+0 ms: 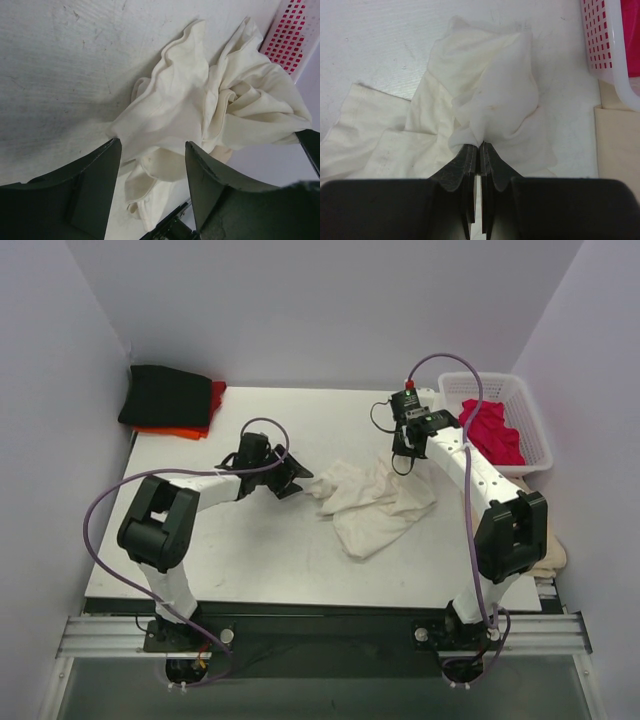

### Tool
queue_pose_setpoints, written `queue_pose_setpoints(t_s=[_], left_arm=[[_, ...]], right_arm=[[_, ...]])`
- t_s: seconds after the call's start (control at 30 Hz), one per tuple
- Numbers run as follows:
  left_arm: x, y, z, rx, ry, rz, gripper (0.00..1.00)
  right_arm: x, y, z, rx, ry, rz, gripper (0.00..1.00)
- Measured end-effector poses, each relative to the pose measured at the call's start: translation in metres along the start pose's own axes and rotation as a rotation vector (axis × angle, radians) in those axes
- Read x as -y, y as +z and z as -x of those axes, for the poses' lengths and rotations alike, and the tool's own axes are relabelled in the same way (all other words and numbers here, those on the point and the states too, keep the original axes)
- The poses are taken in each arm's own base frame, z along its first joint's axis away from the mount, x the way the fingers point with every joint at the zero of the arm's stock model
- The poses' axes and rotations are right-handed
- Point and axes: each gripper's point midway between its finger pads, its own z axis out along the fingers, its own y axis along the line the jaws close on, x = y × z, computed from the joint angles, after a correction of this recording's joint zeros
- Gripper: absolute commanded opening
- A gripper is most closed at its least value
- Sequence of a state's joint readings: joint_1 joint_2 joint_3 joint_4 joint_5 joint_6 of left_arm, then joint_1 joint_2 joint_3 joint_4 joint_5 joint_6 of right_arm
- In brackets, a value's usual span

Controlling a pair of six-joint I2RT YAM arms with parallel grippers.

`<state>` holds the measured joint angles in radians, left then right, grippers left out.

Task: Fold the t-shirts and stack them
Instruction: Flatten out the tshirt

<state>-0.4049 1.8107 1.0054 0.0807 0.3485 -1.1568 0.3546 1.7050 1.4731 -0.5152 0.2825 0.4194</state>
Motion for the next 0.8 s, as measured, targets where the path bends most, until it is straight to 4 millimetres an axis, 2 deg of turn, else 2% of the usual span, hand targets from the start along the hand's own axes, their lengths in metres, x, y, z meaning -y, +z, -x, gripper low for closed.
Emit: queue_pose_setpoints(t_s=[0.13,0.23,0.47,0.6,0.8], left_arm=[[0.005,0.008,-0.002,-0.014,-0.027,0.011,0.54],[0.002,0.011,-0.004,-0.025,-0.043,0.039,0.53],[-0.021,0.009,-0.010,-0.029,-0.067,0.151,0.54],[-0.035,0.001,-0.009,-0.003,-0.061,0.227,0.60],[-0.038,-0.005,-0.010,0.002,-0.062,0.256,0.61]], right_arm=[[0.000,0.000,0.000,0.000,0.000,-0.001,0.00],[0.000,0.000,0.000,0.000,0.001,-0.001,0.00],[0.000,0.000,0.000,0.000,0.001,-0.001,0.00],[0.000,0.000,0.000,0.000,0.003,-0.001,0.00],[0.000,0.000,-0.001,-0.001,0.004,-0.002,0.00]])
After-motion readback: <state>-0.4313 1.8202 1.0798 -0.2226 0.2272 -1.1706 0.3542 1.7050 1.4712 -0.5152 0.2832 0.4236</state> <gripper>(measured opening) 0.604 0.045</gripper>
